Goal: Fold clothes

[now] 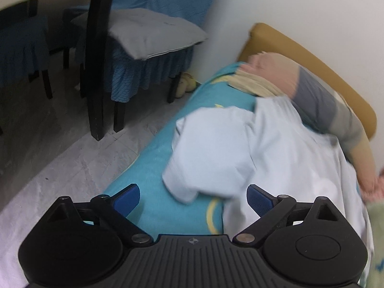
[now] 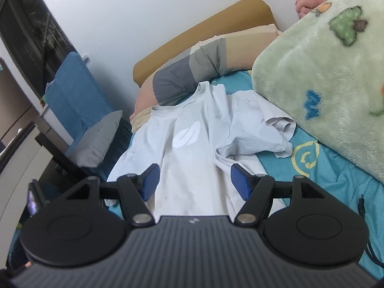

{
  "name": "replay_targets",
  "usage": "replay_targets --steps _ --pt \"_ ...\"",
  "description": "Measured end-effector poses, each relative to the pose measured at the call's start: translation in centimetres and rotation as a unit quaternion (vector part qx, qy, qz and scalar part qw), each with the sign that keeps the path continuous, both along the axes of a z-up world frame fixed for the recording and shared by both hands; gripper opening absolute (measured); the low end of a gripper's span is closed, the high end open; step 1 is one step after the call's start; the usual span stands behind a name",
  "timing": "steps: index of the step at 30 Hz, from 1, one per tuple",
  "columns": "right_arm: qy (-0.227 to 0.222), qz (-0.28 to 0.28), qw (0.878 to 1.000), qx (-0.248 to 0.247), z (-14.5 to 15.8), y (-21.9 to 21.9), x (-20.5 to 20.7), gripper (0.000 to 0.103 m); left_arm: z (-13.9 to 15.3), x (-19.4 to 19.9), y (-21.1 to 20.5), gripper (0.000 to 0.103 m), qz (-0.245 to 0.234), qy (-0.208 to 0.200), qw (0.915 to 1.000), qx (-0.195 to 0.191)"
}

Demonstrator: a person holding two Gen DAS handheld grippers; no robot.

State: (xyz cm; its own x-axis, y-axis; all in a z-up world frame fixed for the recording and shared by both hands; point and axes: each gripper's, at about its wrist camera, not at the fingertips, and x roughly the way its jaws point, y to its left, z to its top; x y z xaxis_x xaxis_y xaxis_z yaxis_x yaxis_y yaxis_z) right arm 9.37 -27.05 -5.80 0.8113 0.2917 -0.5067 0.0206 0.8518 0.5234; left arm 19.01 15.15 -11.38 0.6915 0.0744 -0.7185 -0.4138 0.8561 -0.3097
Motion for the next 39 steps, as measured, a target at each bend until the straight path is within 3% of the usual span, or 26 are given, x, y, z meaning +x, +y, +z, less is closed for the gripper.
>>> replay_targets --steps 4,7,10,12,13,14,17,19,23,24,26,29,30,32,33,35,39 --pt "0.003 -0.015 1.000 0.002 -0.9 -0.2 1.6 0.068 -1.9 3.2 1.7 0.095 0.018 -0.014 0.9997 -0.013" --pt "0.008 -0.027 1.000 -0.008 -1.8 -0.3 2.9 0.068 -3.2 5.8 2.9 0.087 0.017 -0.020 0.9996 -0.012" --pt "0.017 -0.035 0.999 -0.010 -2.8 -0.3 4.3 0.068 -3.8 8.3 3.6 0.064 0.006 -0.015 0.9998 -0.013" --pt "0.024 -0.038 0.999 -0.011 -3.3 -0.2 5.2 0.068 -3.4 9.8 3.4 0.022 -0.017 -0.015 0.9997 0.008" --pt "0.026 -0.039 0.999 -0.013 -3.5 -0.1 5.6 0.068 -3.0 10.5 3.3 0.010 -0.028 -0.015 0.9993 0.022" --pt "0.026 -0.039 0.999 -0.016 -3.7 0.1 5.9 0.068 -2.5 11.3 3.2 0.004 -0.038 -0.014 0.9984 0.040" --pt "0.022 -0.037 0.999 -0.029 -3.9 0.7 6.4 0.068 0.4 13.5 2.9 0.003 -0.059 -0.041 0.9916 0.108" --pt "0.019 -0.035 0.998 -0.040 -4.0 1.1 6.6 0.068 1.6 15.1 2.9 0.003 -0.042 -0.049 0.9842 0.165" --pt "0.013 -0.032 0.997 -0.064 -4.1 1.9 6.9 0.068 3.2 18.5 3.1 0.003 0.013 -0.052 0.9569 0.286" --pt "0.012 -0.031 0.997 -0.071 -4.1 2.1 7.0 0.068 3.1 19.3 3.3 0.004 0.026 -0.044 0.9530 0.299" --pt "0.009 -0.026 0.996 -0.085 -4.1 2.4 7.1 0.068 1.6 20.0 4.3 0.006 0.039 -0.013 0.9637 0.264" --pt "0.001 -0.020 0.995 -0.102 -4.1 2.9 7.2 0.068 -0.3 19.4 4.8 0.024 0.042 0.012 0.9764 0.212" --pt "-0.001 -0.018 0.994 -0.106 -4.1 3.0 7.2 0.068 -0.5 18.9 4.8 0.037 0.039 0.023 0.9791 0.198" --pt "-0.002 -0.015 0.995 -0.102 -4.1 3.1 7.4 0.068 -0.6 17.4 4.7 0.050 0.031 0.038 0.9849 0.166" --pt "-0.001 -0.013 0.995 -0.096 -4.1 3.1 7.4 0.068 -0.3 16.2 4.6 0.051 0.020 0.044 0.9877 0.149" --pt "-0.002 -0.009 0.996 -0.084 -4.0 3.0 7.5 0.068 0.6 13.4 3.9 0.054 -0.009 0.061 0.9895 0.131" --pt "-0.007 -0.003 0.997 -0.076 -3.5 3.0 7.0 0.068 2.4 4.8 1.7 0.055 -0.064 0.112 0.9847 0.117"
